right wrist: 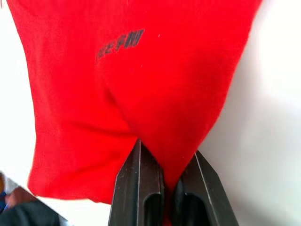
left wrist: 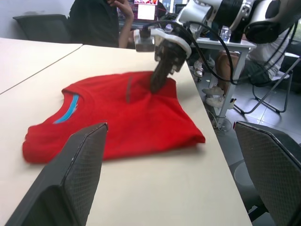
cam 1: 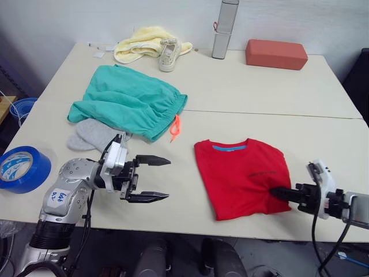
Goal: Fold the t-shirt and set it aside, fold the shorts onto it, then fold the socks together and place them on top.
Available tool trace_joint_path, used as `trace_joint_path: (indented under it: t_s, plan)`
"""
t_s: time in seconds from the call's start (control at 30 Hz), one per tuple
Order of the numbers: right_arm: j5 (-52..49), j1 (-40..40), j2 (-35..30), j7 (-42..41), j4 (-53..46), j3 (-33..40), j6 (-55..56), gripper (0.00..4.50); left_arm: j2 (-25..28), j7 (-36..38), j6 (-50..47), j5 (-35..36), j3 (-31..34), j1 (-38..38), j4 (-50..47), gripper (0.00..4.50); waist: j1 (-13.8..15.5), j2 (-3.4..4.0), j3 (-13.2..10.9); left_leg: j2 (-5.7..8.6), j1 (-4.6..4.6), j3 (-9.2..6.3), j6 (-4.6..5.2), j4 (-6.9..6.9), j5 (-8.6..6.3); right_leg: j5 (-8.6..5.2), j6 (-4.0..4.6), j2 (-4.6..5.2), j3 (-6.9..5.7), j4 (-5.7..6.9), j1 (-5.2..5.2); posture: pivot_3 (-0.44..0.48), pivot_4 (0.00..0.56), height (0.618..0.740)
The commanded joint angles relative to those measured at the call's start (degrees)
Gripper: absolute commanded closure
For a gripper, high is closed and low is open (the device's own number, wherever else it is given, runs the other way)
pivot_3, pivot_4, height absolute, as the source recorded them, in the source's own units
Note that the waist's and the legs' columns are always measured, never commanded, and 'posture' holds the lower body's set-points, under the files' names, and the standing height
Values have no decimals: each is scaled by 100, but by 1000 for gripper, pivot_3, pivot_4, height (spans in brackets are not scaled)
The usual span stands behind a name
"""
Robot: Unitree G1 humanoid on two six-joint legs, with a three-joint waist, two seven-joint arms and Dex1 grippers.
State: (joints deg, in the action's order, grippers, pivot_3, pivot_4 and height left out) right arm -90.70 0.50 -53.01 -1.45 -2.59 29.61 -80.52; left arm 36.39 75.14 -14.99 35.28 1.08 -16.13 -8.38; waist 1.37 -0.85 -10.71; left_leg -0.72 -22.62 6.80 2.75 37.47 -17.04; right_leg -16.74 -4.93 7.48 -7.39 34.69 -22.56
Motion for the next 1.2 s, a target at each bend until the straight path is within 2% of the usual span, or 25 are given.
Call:
trace_joint_path:
  t_s: [0.03, 0.5, 0.73, 0.87, 1.1, 1.2]
  plan:
    - [228, -33, -346, -356, 251, 361, 83, 4480, -32, 31, 85, -36, -18, -102, 4, 0, 0, 0, 0, 0, 0, 1, 0, 0, 0, 0, 0, -1, 0, 0, 0, 0, 150, 740]
    - [2709, 213, -1172, -1962, 2106, 578, 929, 4480, -79, 164, 200, -119, -77, -341, 324, 0, 5, 6, -1, 0, -4, 8, 1, 1, 1, 2, -3, -2, -1, -5, -3, 0, 150, 740]
    - [3437, 117, -1174, -2366, 2556, 738, 948, 4480, -80, 184, 232, -135, -78, -342, 352, 0, 0, 18, -3, 0, -2, 8, -1, 1, 1, 2, -3, -3, 0, -3, -3, 0, 150, 740]
    - [3778, -136, -1129, -2565, 2501, 916, 931, 4480, -61, 186, 237, -125, -49, -273, 324, 0, 14, 27, -2, 0, -3, 6, -1, 2, 1, 2, -4, -2, -1, -4, -2, 0, 150, 740]
    - [4095, 34, -933, -2609, 2696, 1221, 945, 4480, -71, 219, 213, -124, -74, -282, 325, 0, -7, 39, -1, 0, -1, 8, -3, 1, 1, 2, -4, -2, 2, -3, -2, 0, 150, 740]
    - [4131, -40, -1008, -2801, 2661, 1331, 786, 3794, -77, 223, 206, -126, -83, -288, 324, 0, -5, 48, 0, 0, 0, 8, -4, 0, 3, 2, -3, -2, 2, -2, -3, 0, 150, 740]
